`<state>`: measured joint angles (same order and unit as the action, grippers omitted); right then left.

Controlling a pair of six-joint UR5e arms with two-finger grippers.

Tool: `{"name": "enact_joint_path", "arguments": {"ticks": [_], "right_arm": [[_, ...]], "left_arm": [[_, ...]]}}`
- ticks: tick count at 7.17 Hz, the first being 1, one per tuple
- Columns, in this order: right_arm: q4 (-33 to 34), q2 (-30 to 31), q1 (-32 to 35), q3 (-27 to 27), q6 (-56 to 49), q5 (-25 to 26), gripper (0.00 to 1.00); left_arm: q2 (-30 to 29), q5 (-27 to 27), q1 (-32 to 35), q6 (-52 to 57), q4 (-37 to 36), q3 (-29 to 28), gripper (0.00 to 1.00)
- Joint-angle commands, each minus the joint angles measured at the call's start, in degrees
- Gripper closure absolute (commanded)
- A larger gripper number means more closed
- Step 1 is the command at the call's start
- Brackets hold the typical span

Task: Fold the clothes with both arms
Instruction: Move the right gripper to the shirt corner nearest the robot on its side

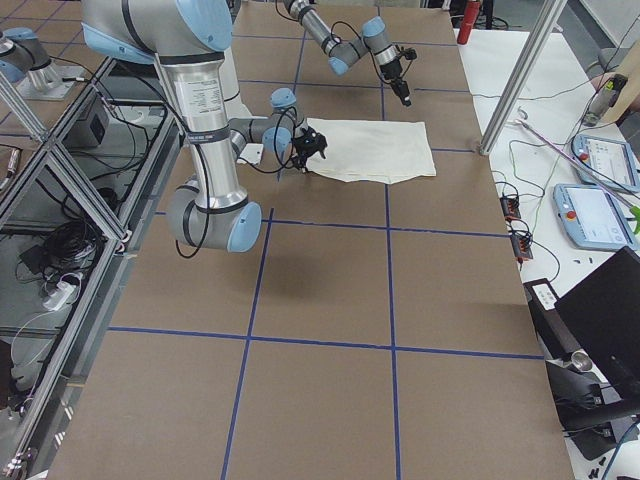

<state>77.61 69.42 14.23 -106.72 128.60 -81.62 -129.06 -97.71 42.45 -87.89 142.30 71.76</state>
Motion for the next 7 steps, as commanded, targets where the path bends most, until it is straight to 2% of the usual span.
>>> {"name": "enact_joint_path", "arguments": {"ticks": [1, 2, 5, 6, 7], "right_arm": [[0.0, -0.2, 0.2, 0.3, 0.2, -0.1, 0.3], [0.0, -0.2, 0.2, 0.5, 0.1, -0.2, 0.37], [0.1, -0.2, 0.3, 0.7, 0.2, -0.2, 0.39], [0.1, -0.2, 0.4, 0.6, 0.3, -0.2, 0.55], [0.1, -0.2, 0.4, 0.7, 0.2, -0.2, 1.0]], "left_arm": [[0.0, 0.1, 0.0, 0.0, 0.0, 0.0, 0.53], [0.5, 0.1, 0.0, 0.0, 0.1, 0.0, 0.53], [0.9, 0.1, 0.0, 0.1, 0.1, 0.0, 0.53], [0.9, 0.1, 0.0, 0.0, 0.1, 0.0, 0.53], [1.1, 0.1, 0.0, 0.1, 0.1, 0.0, 0.53]]}}
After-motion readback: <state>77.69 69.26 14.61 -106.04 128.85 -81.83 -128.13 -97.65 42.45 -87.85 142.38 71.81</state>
